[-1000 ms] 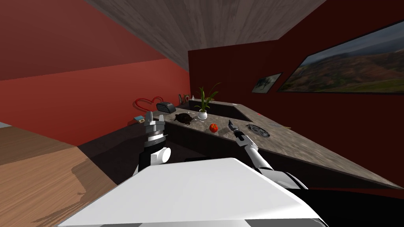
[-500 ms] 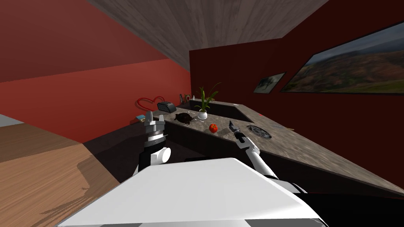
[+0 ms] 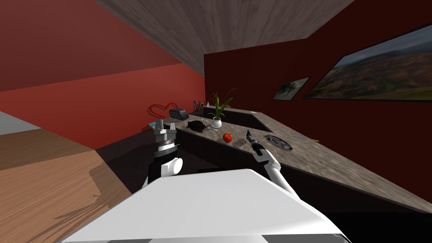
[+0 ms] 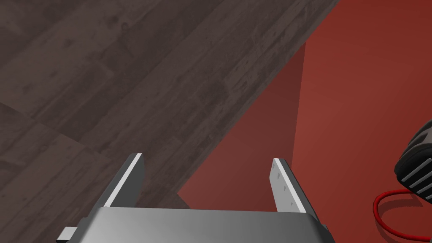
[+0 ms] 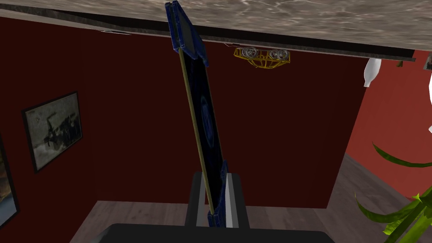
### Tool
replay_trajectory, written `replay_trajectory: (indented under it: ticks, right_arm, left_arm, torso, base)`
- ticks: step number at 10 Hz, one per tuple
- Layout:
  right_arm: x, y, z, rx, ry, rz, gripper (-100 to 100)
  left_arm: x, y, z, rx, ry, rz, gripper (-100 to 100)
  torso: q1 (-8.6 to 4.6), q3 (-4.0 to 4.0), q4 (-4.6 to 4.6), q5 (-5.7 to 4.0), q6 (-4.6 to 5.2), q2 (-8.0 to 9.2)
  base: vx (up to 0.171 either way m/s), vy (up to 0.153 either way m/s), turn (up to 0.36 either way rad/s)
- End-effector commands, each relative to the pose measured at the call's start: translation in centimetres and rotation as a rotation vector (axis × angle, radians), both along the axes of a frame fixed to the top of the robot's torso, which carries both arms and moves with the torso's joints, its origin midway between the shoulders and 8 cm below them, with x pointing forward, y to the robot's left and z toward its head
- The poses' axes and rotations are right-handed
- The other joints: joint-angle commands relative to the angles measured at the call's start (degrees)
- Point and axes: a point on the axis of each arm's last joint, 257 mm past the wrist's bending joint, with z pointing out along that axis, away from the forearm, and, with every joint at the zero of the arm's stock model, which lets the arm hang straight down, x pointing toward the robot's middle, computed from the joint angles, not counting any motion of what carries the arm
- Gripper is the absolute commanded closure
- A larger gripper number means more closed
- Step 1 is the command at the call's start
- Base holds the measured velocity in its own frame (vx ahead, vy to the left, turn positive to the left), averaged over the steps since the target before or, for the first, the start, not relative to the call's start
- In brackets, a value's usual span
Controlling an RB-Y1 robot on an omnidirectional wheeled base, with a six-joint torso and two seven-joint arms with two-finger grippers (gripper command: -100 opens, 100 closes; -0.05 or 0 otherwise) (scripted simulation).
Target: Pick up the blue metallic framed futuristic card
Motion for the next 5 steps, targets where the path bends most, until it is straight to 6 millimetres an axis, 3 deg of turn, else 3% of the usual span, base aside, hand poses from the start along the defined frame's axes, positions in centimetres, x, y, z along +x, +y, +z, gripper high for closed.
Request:
replay_trajectory:
  ticks: [1, 2, 3, 5]
  right_arm:
    - [0.5, 0.6, 1.6, -0.009, -0.029, 0.012, 100]
    - [-1.9, -0.6, -0.2, -0.001, 0.012, -0.055, 100]
    - [-2.7, -0.8, 0.1, -0.011, 0.014, -0.063, 100]
    - [-1.7, 0.1, 2.7, -0.025, -0.036, -0.041, 100]
  left_arm:
    - [0.0, 0.0, 0.0, 0.000, 0.000, 0.000, 0]
    - [0.0, 0.0, 0.0, 0.000, 0.000, 0.000, 0]
    - [0.0, 0.0, 0.0, 0.000, 0.000, 0.000, 0]
    - [0.0, 0.0, 0.0, 0.000, 0.000, 0.000, 0]
  torso:
    - [0.00, 0.00, 0.00, 0.00, 0.00, 0.00]
    - [0.12, 0.00, 0.01, 0.01, -0.04, -0.02]
    - [-0.03, -0.01, -0.03, -0.05, 0.02, 0.01]
    - [-0.02, 0.01, 0.00, -0.01, 0.07, 0.01]
  base:
    - [-0.002, -0.015, -0.015]
    - [0.005, -0.056, 0.133]
    - [-0.002, -0.067, 0.084]
    - [-0.002, -0.019, -0.018]
